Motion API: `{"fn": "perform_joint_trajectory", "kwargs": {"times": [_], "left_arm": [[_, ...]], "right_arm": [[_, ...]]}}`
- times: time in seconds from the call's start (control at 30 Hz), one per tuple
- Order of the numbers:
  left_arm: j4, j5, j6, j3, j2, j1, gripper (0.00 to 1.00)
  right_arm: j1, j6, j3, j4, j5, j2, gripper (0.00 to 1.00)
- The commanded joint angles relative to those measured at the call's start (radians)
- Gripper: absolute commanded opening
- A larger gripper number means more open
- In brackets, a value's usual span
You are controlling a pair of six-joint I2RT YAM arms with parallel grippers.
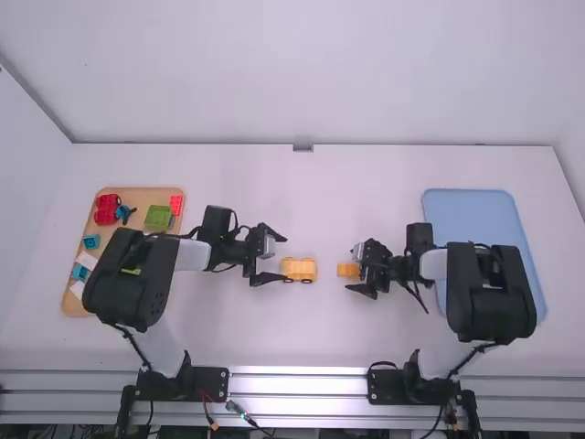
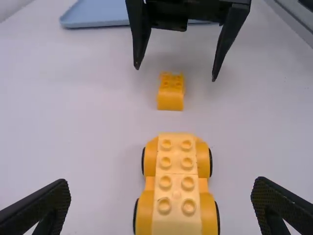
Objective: Assemble lego blocks to make yellow taxi
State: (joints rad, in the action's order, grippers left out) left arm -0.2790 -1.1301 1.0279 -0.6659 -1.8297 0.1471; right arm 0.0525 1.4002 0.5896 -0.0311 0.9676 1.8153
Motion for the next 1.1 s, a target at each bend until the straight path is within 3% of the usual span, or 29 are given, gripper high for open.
{"fn": "perform_joint_trajectory", "kwargs": {"times": [0.0,0.13,0.27,0.37,0.67,0.73,0.93,1.07], "left_arm": [[-0.004,-0.037,-0.019,0.02,-0.037,0.005,0.99],[-0.009,-0.041,-0.019,0.02,-0.05,0.006,0.99],[-0.017,-0.037,-0.056,0.015,-0.055,0.007,0.99],[-0.018,-0.037,-0.055,0.016,-0.055,0.009,0.99],[-0.017,-0.037,-0.055,0.016,-0.055,0.01,0.99],[-0.017,-0.037,-0.055,0.016,-0.055,0.01,0.99],[-0.044,-0.021,-0.053,0.016,-0.069,0.034,0.99],[-0.101,0.015,-0.087,0.016,-0.106,0.063,0.99]], "right_arm": [[0.02,0.047,0.034,-0.007,0.084,0.056,0.93],[0.027,0.053,0.06,-0.006,0.104,0.108,0.89],[0.027,0.074,0.084,-0.006,0.111,0.161,0.77],[0.018,0.074,0.099,-0.006,0.106,0.186,0.59],[0.029,0.073,0.11,-0.011,0.104,0.22,0.33],[0.043,0.074,0.112,-0.013,0.136,0.22,0.23],[0.051,0.074,0.149,-0.116,0.198,0.182,0.11],[0.019,0.075,0.18,-0.198,0.22,0.14,0.1]]}}
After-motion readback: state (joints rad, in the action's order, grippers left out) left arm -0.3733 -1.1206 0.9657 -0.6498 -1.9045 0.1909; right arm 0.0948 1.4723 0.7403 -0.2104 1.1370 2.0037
